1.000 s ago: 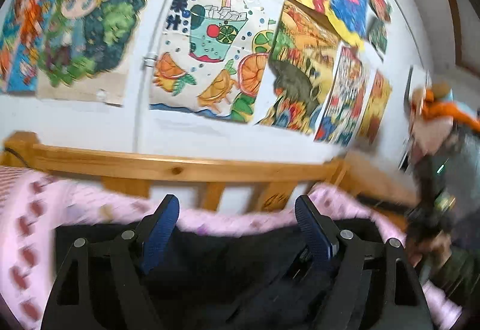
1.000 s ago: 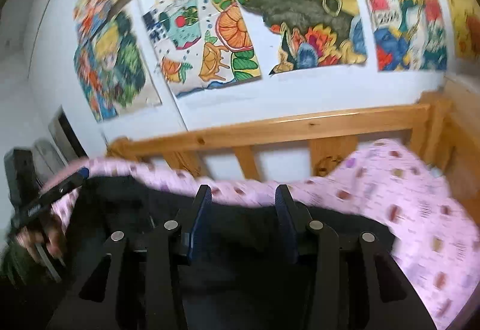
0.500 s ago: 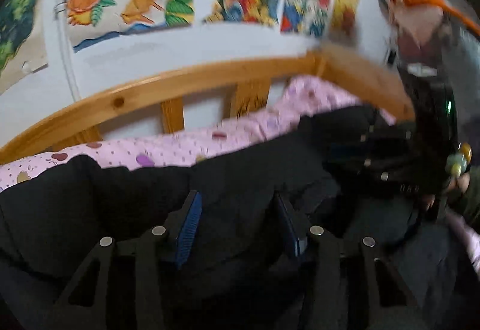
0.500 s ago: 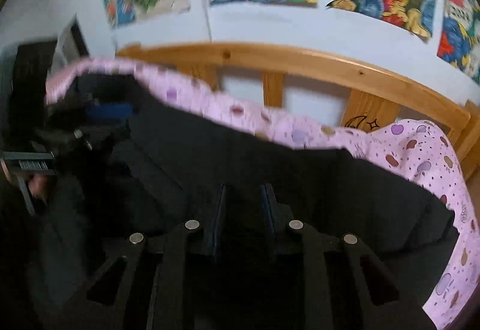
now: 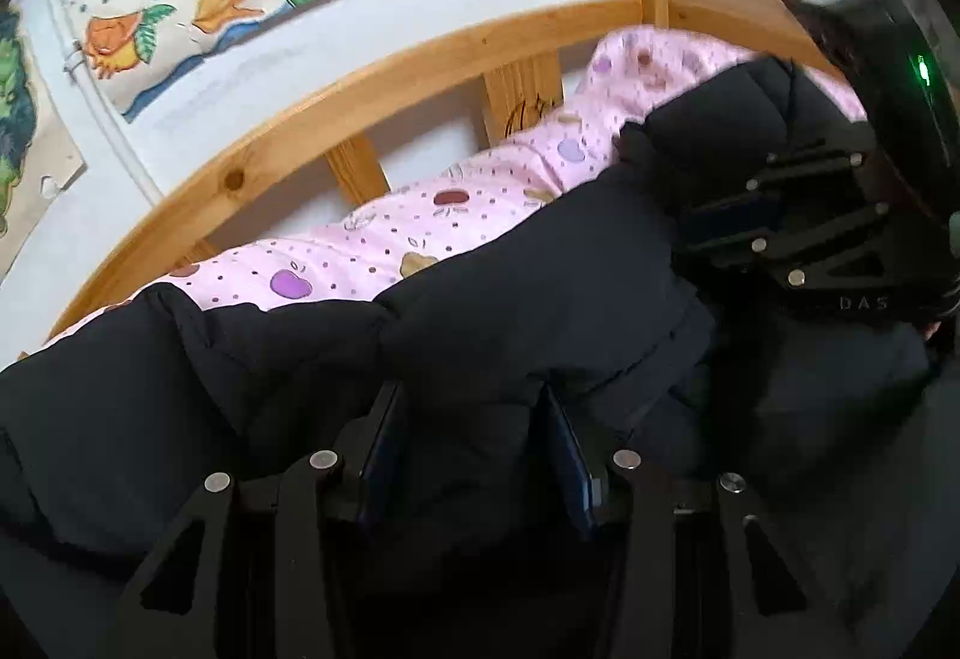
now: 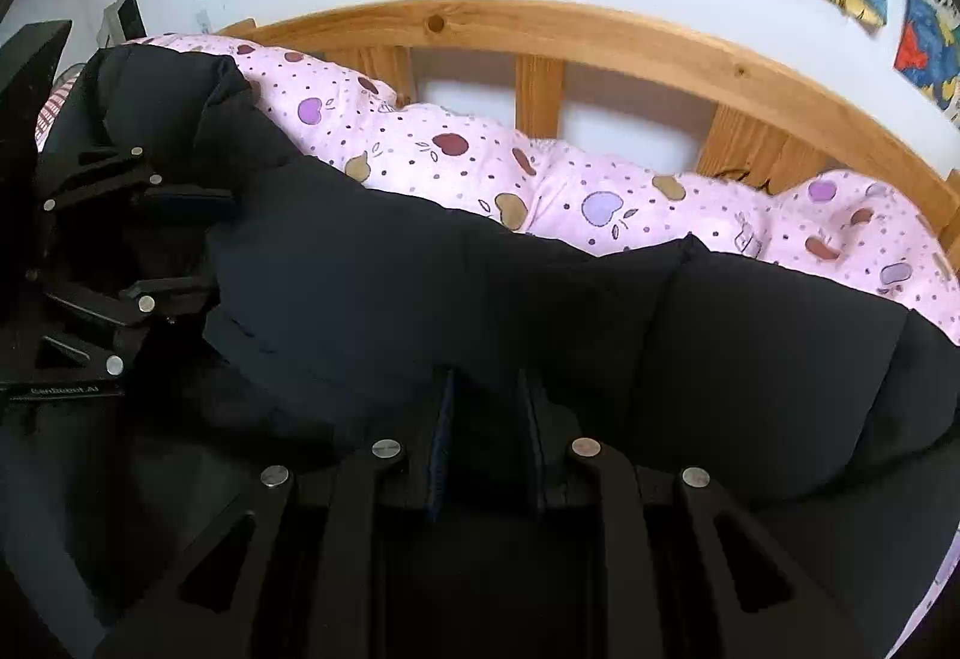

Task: Fold large clothes
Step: 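Open both grippers and lift them away from the folded black jacket, then lower both grippers to one edge of the jacket and close on it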

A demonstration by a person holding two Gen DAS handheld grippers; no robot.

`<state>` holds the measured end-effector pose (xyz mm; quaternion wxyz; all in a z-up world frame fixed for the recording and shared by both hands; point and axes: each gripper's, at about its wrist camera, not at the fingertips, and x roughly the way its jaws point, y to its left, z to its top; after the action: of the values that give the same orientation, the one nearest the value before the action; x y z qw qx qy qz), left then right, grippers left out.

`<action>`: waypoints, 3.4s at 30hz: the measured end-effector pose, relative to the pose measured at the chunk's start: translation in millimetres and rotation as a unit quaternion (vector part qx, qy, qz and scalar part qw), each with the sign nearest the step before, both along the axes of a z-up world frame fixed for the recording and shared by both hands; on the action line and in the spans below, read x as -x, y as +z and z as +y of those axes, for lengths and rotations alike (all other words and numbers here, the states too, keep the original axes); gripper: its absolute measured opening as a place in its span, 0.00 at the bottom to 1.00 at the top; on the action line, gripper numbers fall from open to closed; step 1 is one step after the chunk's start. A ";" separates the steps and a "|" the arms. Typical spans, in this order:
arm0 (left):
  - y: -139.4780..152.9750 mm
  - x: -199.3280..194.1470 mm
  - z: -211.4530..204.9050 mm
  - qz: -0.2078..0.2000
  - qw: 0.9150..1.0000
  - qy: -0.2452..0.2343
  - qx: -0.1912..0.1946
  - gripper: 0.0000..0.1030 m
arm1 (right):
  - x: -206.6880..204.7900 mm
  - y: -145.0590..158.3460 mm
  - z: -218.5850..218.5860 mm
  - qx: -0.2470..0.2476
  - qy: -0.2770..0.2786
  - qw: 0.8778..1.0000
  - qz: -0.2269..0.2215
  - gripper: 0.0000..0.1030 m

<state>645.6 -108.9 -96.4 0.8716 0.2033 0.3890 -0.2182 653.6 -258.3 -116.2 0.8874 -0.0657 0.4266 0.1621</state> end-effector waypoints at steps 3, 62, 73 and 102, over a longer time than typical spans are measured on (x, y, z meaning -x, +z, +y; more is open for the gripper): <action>18.8 7.8 6.5 -0.014 1.000 0.009 0.024 0.44 | 12.8 13.1 -6.5 -0.020 -0.003 0.999 -0.028 0.19; 247.6 450.1 61.9 -0.243 0.962 0.105 0.069 1.00 | 453.9 230.4 41.1 0.049 -0.061 0.971 -0.226 0.98; 230.7 489.9 78.2 -0.228 0.966 0.095 0.076 1.00 | 507.2 211.8 56.1 0.116 -0.059 0.966 -0.224 0.98; 106.9 521.3 71.1 -0.017 0.999 -0.022 -0.018 1.00 | 542.1 112.8 34.1 0.079 -0.023 0.992 -0.091 0.98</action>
<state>124.2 -37.8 10.5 0.8693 0.2307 0.3738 -0.2267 111.5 -224.2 -3.4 0.9181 -0.1404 0.3565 0.1011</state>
